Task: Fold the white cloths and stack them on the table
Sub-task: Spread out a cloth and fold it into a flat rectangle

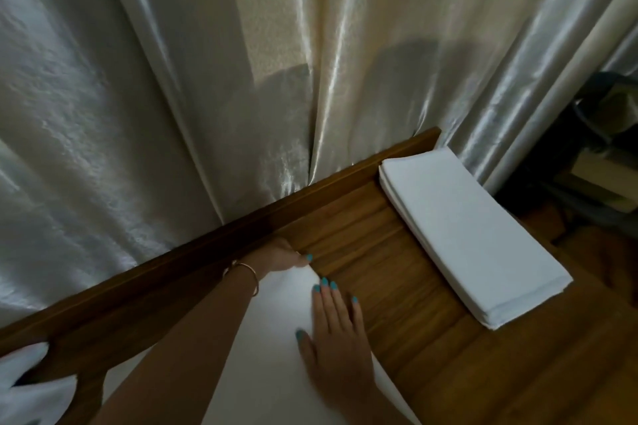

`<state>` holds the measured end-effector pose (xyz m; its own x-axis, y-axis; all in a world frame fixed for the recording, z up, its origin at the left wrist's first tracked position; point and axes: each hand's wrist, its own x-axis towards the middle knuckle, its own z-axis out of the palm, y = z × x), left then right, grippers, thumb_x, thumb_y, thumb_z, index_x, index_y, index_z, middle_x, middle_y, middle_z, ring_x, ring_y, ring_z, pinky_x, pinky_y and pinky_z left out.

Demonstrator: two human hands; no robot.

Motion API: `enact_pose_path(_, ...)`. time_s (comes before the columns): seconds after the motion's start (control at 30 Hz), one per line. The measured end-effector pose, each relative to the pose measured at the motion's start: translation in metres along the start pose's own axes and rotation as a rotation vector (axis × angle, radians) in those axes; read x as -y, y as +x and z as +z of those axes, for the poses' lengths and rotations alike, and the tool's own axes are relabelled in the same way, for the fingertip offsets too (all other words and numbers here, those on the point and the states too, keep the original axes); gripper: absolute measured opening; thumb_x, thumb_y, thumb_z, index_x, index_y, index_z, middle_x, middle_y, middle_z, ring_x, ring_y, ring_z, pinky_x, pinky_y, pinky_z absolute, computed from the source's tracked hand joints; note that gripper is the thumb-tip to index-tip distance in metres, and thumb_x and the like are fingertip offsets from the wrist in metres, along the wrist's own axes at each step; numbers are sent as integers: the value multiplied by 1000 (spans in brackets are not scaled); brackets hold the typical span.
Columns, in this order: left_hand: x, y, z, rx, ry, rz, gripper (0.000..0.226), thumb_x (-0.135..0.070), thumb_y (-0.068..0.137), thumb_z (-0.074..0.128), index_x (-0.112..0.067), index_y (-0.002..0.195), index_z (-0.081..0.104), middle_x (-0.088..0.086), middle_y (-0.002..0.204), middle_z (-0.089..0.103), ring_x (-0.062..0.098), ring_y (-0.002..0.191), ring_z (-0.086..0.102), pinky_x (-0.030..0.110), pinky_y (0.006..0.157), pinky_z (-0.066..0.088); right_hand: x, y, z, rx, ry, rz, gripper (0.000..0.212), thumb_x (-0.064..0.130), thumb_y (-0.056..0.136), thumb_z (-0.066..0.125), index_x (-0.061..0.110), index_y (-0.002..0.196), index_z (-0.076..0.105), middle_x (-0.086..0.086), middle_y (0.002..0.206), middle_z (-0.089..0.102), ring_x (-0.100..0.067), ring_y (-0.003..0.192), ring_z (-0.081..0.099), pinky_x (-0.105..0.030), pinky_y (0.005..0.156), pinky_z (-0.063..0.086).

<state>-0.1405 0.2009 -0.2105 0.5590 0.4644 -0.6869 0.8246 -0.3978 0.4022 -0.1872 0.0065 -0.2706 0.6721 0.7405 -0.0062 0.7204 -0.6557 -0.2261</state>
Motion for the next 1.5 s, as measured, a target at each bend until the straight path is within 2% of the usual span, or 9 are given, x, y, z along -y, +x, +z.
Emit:
enact_pose_path(0.13, 16, -4, 10, -226, -186, 226, 24, -30, 86, 66, -9, 97, 64, 10, 101, 65, 23, 100, 62, 38, 92, 51, -2, -2, 3, -12, 10, 6, 66, 53, 94, 34, 13, 145, 39, -5, 152, 39, -21, 141, 34, -46, 110, 19)
enact_pose_path(0.3, 35, -30, 53, -829, -34, 579, 27, -21, 93, 53, -18, 120, 57, -1, 116, 60, 10, 106, 57, 26, 88, 51, 0, -2, 1, -44, 8, -33, 62, 47, 91, 39, 12, 142, 45, -5, 149, 44, -21, 138, 39, -47, 108, 22)
enact_pose_path(0.53, 53, -32, 93, -555, 466, 523, 53, -26, 99, 21, -19, 150, 8, -1, 160, 5, 6, 144, -8, 31, 120, -2, -9, -3, 1, 45, 11, -90, 59, 46, 99, 18, 16, 134, 55, -2, 139, 55, -17, 132, 48, -39, 114, 8)
enact_pose_path(0.8, 55, -33, 89, -549, 467, 444, 66, -68, 87, 6, -42, 148, 8, -5, 160, 2, 20, 148, -3, 43, 117, -1, -46, -49, -2, 32, -13, -15, 62, 56, 91, 24, 19, 135, 47, -2, 136, 58, -19, 128, 40, -41, 109, 19)
enact_pose_path(1.0, 68, -43, 84, -546, 470, 502, 55, -48, 98, 12, -29, 149, 17, -1, 158, 15, 16, 147, 13, 41, 120, 13, -56, -67, -5, 32, -46, 16, 67, 58, 90, 20, 19, 135, 52, -2, 136, 58, -20, 128, 42, -43, 110, 16)
enact_pose_path(1.1, 96, -70, 95, -699, 367, 211, 66, -42, 98, 3, -9, 140, 42, 12, 147, 42, 27, 137, 39, 40, 116, 26, -54, -65, -5, -29, -27, 5, 68, 57, 90, 20, 18, 135, 55, -1, 141, 52, -14, 143, 25, -45, 108, 22)
enact_pose_path(1.23, 146, -111, 107, -751, 159, -227, 87, -63, 88, 0, -7, 144, 36, 29, 147, 32, 43, 139, 27, 54, 113, 23, -54, -65, -1, -69, 1, 1, 69, 57, 91, 18, 18, 138, 51, 0, 145, 48, -6, 147, 0, -49, 105, 31)
enact_pose_path(1.37, 172, -128, 105, -693, 149, -320, 83, -86, 75, 10, -46, 145, -8, 19, 158, -7, 35, 146, -9, 63, 110, 2, -51, -65, -1, -47, -16, -15, 73, 58, 93, 13, 15, 137, 53, -3, 144, 49, -17, 142, 28, -53, 102, 34)
enact_pose_path(1.5, 182, -132, 100, -770, 81, -277, 76, -72, 83, 2, -36, 149, 11, 9, 160, 10, 26, 148, 5, 58, 114, 10, -52, -68, 2, -57, -31, -23, 77, 59, 93, 10, 13, 136, 53, -7, 141, 53, -29, 127, 50, -55, 103, 33)
